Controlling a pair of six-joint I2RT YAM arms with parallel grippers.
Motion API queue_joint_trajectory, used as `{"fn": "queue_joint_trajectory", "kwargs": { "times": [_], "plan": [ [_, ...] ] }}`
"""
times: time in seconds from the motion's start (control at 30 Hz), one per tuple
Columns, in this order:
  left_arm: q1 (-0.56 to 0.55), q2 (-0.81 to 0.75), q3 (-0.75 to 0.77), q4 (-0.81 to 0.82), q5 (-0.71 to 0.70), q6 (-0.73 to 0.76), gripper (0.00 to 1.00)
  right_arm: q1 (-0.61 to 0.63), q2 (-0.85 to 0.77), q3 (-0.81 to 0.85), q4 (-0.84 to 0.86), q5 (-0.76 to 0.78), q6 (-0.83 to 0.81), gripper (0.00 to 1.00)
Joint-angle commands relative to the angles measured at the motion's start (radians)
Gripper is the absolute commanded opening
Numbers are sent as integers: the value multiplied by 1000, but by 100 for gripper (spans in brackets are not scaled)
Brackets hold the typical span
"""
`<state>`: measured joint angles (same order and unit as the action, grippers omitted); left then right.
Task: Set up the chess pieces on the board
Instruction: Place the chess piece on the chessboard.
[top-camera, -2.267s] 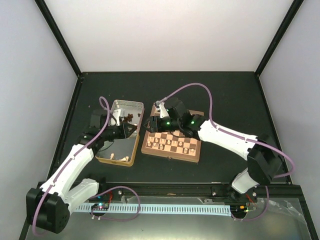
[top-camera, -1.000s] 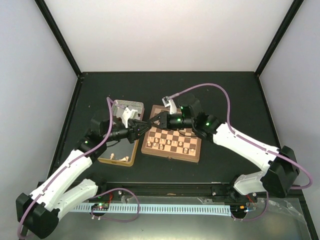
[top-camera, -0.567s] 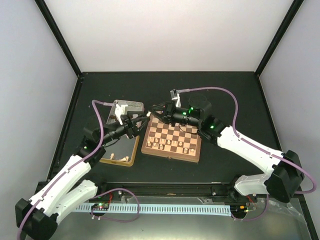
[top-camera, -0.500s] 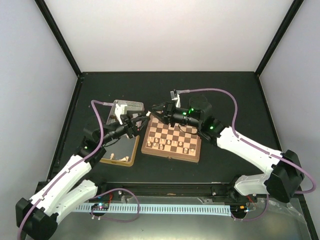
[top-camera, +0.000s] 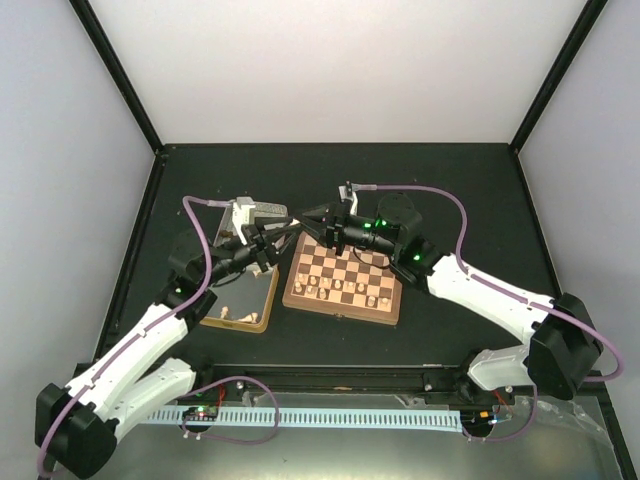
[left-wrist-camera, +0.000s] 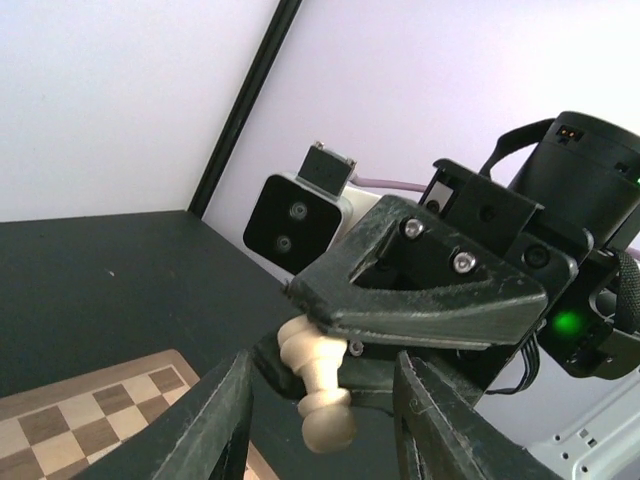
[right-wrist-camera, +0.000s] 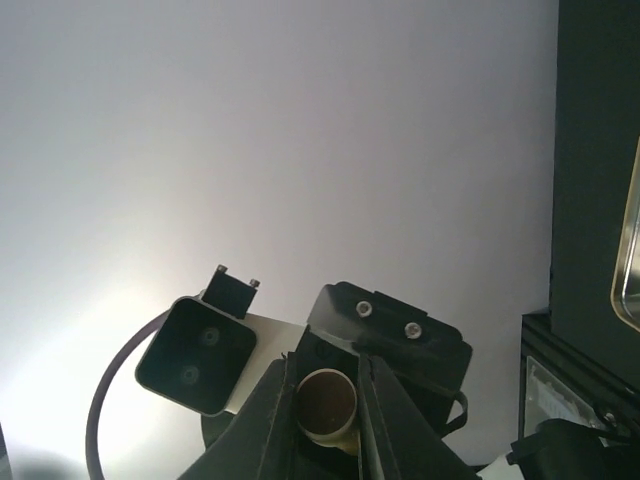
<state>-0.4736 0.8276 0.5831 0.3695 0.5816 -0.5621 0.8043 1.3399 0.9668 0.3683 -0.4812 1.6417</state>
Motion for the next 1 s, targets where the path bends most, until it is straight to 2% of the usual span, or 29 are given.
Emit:
{"fn": "queue_joint_trajectory", "kwargs": {
  "times": [0.0,0.1,0.27,0.33,0.4,0.43,0.57,0.67,0.77,0.97],
  "plan": [
    [-4,4,-12,51,21,7,40,-4,0,-15,69,-4,44,7],
    [-5,2,-11,51,9,15,31,-5,7,-23,86,-13,62,7],
    [-6,-1,-8,49,-10,20,9,-4,7,-41,93,-10,72,7],
    [-5,-6,-7,41,-24,19,5,-4,4,-44,80,-4,59,7],
    [-5,-11,0,15,-40,27,3,-5,0,-45,48,6,19,11],
    [-5,-14,11,-17,-50,35,2,-5,-6,-45,20,16,-9,19],
    [-6,-7,94,-321,-98,107,2,-29,-56,-54,-117,57,-156,52],
    [-8,34,161,-554,-122,161,1,-70,-132,-106,-194,113,-248,63],
    [-14,122,235,-740,-131,183,2,-105,-224,-146,-336,223,-365,68],
    [-98,394,488,-1055,-253,225,2,-116,-364,-181,-646,472,-570,69]
  ]
}}
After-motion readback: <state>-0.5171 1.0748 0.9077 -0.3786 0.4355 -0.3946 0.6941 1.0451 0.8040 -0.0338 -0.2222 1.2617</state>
